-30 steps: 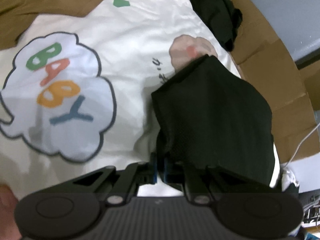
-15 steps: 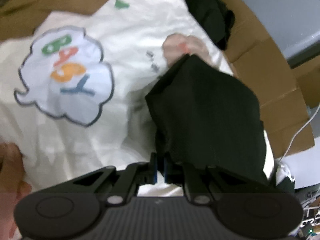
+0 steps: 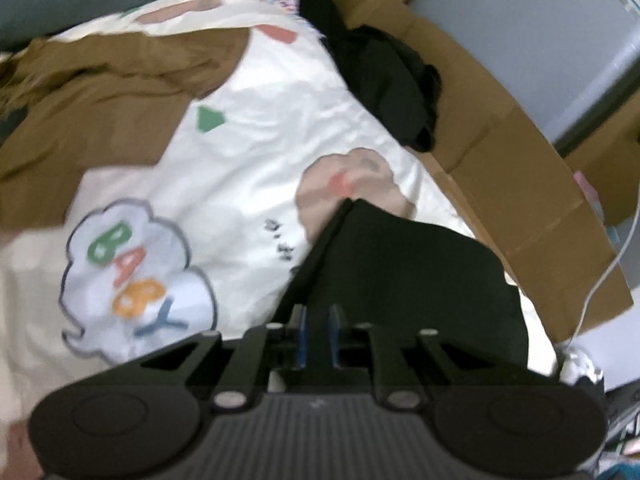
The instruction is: Fold clothes
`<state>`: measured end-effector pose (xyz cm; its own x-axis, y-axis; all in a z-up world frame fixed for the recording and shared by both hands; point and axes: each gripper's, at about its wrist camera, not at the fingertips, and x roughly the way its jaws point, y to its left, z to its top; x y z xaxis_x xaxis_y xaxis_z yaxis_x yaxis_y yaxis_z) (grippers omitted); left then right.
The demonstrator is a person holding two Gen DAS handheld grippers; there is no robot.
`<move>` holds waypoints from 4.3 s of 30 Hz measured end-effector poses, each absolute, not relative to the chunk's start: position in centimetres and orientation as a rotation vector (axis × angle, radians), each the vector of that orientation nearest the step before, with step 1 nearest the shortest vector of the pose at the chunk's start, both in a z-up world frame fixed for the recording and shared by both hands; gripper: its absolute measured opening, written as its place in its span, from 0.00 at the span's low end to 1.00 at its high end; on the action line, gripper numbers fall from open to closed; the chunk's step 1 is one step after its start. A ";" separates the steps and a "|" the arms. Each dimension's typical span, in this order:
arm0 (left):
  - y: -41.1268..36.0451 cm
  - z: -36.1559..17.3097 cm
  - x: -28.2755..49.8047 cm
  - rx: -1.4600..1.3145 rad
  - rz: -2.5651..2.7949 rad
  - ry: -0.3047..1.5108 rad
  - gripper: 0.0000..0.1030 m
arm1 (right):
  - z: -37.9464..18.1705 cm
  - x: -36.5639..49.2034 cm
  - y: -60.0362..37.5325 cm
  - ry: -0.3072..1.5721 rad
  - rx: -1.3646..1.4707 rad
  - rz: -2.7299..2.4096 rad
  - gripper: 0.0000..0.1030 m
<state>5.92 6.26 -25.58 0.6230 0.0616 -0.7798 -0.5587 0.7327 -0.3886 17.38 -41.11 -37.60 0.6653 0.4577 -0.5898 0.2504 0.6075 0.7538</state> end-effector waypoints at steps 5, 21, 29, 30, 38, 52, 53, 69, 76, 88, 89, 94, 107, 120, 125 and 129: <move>6.2 -23.7 9.3 -0.573 0.335 0.837 0.13 | -37.3 17.2 -41.2 0.865 0.936 0.137 0.38; 1.5 -18.4 21.0 -0.288 -0.043 0.918 0.61 | -37.6 16.9 -41.5 0.889 0.982 0.135 0.46; -0.3 -21.2 24.4 -0.273 -0.229 0.957 0.68 | -37.8 17.0 -41.1 0.907 0.970 0.143 0.46; -0.4 -21.8 24.7 -0.271 -0.240 0.966 0.69 | -37.7 17.0 -40.9 0.907 0.952 0.140 0.46; -2.0 -25.3 28.0 -0.182 -0.318 0.991 0.78 | -38.0 17.4 -40.0 0.920 0.905 0.157 0.46; -5.1 -30.7 32.1 0.025 -0.454 1.034 0.80 | -38.7 17.4 -39.4 0.898 0.854 0.196 0.16; -5.0 -31.0 32.3 0.030 -0.450 1.033 0.80 | -38.6 17.3 -39.4 0.891 0.852 0.199 0.15; -4.0 -30.8 34.1 -0.005 -0.447 1.047 0.76 | -38.7 20.8 -41.4 0.820 0.835 0.155 0.08; -3.7 -29.5 35.1 -0.088 -0.488 1.009 0.83 | -38.5 21.1 -42.2 0.806 0.832 0.146 0.08; -6.1 -32.5 36.2 -0.045 -0.570 1.129 0.85 | -38.5 21.8 -42.6 0.777 0.810 0.112 0.08; -6.1 -32.6 36.3 -0.041 -0.571 1.138 0.85 | -38.5 21.8 -42.6 0.779 0.809 0.112 0.08; -5.8 -32.6 36.6 -0.041 -0.587 1.156 0.85 | -38.5 21.9 -42.3 0.796 0.791 0.114 0.11; -6.3 -34.7 37.3 -0.006 -0.623 1.210 0.85 | -38.7 21.8 -41.2 0.858 0.761 0.117 0.36; -7.4 -35.2 37.2 0.021 -0.632 1.178 0.47 | -39.3 21.8 -40.6 0.884 0.774 0.103 0.36; -6.1 -34.3 36.1 -0.048 -0.624 1.142 0.36 | -39.4 21.8 -40.5 0.875 0.767 0.118 0.36; -5.5 -33.6 35.2 -0.090 -0.610 1.099 0.33 | -39.4 22.0 -40.6 0.862 0.772 0.149 0.22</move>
